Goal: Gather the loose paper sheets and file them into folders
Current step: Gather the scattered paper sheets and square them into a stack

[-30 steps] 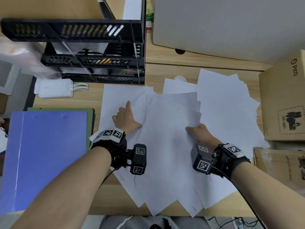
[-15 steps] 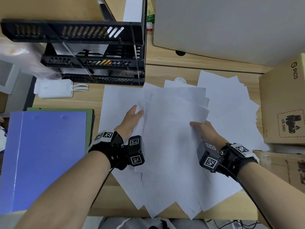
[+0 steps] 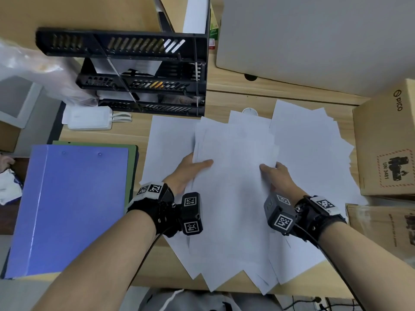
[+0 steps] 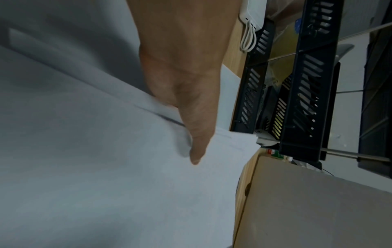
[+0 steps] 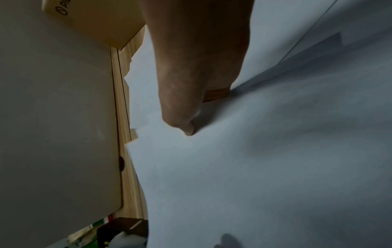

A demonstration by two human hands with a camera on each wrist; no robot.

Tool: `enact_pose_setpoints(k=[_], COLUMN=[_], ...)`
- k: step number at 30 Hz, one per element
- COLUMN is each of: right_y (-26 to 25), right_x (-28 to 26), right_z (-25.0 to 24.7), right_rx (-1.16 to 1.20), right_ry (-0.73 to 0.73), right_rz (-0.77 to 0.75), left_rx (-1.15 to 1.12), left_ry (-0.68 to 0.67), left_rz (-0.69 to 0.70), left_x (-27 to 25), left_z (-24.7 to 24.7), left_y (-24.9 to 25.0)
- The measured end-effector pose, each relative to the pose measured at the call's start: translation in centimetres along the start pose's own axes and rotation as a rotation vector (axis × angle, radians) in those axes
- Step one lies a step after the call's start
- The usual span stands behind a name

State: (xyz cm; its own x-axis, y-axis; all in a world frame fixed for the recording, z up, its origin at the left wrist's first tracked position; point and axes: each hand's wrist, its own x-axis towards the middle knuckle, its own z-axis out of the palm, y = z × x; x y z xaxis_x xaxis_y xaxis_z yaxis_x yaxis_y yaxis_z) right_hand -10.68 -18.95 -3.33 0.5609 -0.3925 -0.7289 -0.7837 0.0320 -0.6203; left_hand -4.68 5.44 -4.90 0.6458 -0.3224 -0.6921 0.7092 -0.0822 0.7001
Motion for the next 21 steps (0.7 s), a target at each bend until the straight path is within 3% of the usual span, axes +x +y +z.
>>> enact_pose_setpoints(k=[5,10,17,19,21], right_y=[-1.6,-6.3,-12.0,-10.9,-8.6], right_x=[-2.1,-3.7,-7.7,-7.7,-6.8], right_z=[0.4,0.3,-0.3,-0.1,0.2], right_rx=[0.040,0.186,0.392,0.375,0.270], right_ry=[-0.162,-0.027,-0.022,-0.036,-0.059], right_rz=[-0.066,-0.244,-0.575,-0.564,-0.501], left_rx=[0.064,-0.016,-0.027,0.000,0.034], left_ry=[0.056,0.069,0.021,0.041,0.082], left_rz=[0.092,0.279,0.587,0.588,0.504], left_x=[-0.7,-3.0,-6.6,-6.6,-6.1], left_z=[0.9,1.7,2.7,2.2,1.4], left_y=[0.4,5.7,11.8,11.3,9.7])
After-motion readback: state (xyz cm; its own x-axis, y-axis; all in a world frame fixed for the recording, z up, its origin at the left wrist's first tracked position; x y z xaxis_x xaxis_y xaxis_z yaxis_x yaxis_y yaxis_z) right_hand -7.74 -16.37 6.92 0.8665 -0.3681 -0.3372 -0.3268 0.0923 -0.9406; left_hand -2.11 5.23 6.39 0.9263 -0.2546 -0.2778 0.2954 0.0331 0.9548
